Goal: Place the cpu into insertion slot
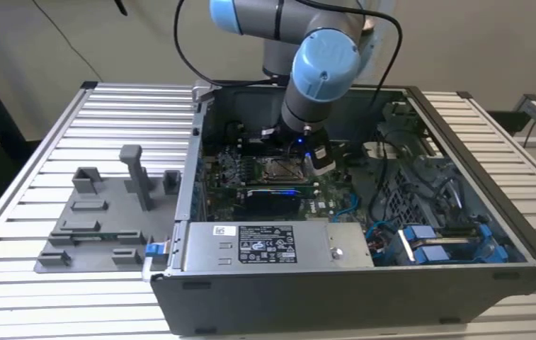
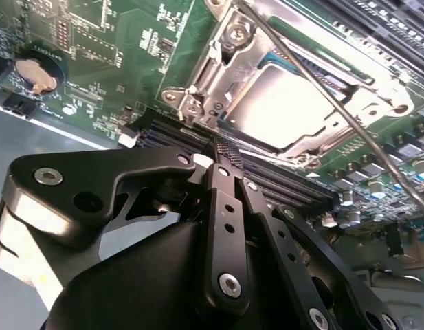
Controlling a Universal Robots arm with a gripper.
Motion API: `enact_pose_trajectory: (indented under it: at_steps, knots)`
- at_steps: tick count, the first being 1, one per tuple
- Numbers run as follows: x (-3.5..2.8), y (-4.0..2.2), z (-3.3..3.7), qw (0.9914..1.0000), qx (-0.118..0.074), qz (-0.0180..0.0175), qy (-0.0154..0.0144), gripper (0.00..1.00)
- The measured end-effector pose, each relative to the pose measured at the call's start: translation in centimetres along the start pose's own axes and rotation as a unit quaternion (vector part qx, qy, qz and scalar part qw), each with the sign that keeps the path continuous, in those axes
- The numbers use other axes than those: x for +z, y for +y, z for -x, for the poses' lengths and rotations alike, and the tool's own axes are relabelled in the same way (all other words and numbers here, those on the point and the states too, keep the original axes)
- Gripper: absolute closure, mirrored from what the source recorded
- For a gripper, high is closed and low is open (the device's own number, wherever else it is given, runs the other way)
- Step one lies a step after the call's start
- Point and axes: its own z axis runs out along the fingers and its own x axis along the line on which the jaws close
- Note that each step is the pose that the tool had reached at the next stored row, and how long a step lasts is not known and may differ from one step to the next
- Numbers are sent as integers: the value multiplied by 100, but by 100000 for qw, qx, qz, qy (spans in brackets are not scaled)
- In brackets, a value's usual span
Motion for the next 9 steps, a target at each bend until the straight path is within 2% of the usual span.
enact_pose_trajectory:
  at_steps: [3, 6, 9]
  knots:
    - [8, 12, 21, 100000, 67, -31, 177, 89]
    - [4, 16, 22, 99998, 249, -68, 520, 89]
    - [-40, 39, 9, 99998, 312, -51, 629, 89]
